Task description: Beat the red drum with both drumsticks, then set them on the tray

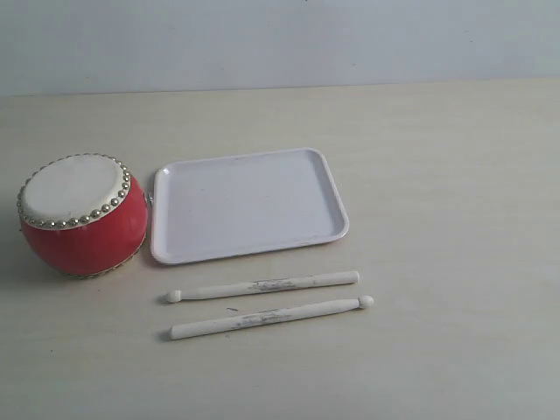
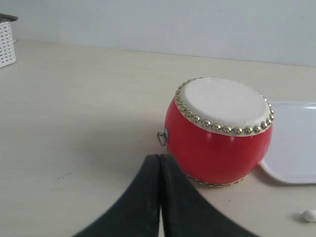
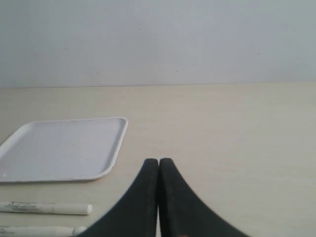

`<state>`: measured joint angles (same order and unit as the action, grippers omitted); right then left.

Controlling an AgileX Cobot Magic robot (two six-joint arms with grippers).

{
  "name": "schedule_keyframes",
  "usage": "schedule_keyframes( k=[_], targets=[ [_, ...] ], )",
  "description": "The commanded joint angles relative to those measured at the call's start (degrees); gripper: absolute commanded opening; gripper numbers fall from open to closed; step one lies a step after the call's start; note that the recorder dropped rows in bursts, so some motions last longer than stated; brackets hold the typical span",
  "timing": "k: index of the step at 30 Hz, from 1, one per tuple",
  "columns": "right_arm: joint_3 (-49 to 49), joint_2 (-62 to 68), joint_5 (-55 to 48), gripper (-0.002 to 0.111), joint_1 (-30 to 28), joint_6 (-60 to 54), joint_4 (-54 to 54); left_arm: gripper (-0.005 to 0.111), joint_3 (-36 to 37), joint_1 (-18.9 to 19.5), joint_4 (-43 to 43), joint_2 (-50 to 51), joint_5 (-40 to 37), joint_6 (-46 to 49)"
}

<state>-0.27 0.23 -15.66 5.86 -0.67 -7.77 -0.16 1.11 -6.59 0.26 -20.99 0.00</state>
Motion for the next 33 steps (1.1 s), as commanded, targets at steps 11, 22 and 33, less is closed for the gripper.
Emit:
schedule_keyframes(
  k=[11,22,33],
  targets=[
    [0.27,-0.23,0.29,0.000,-0.34,-0.14,0.13,0.000,0.16,0.09,-21.86,-0.26,11.79,-0.55],
    [0.27,-0.23,0.29,0.000,-0.34,-0.14,0.13,0.000,0.16,0.09,-35.93,-0.26,24.04,-0.55],
    [0.27,-0.23,0.29,0.000,-0.34,-0.14,0.13,0.000,0.16,0.09,-35.93,-0.26,23.27,-0.41]
  ],
)
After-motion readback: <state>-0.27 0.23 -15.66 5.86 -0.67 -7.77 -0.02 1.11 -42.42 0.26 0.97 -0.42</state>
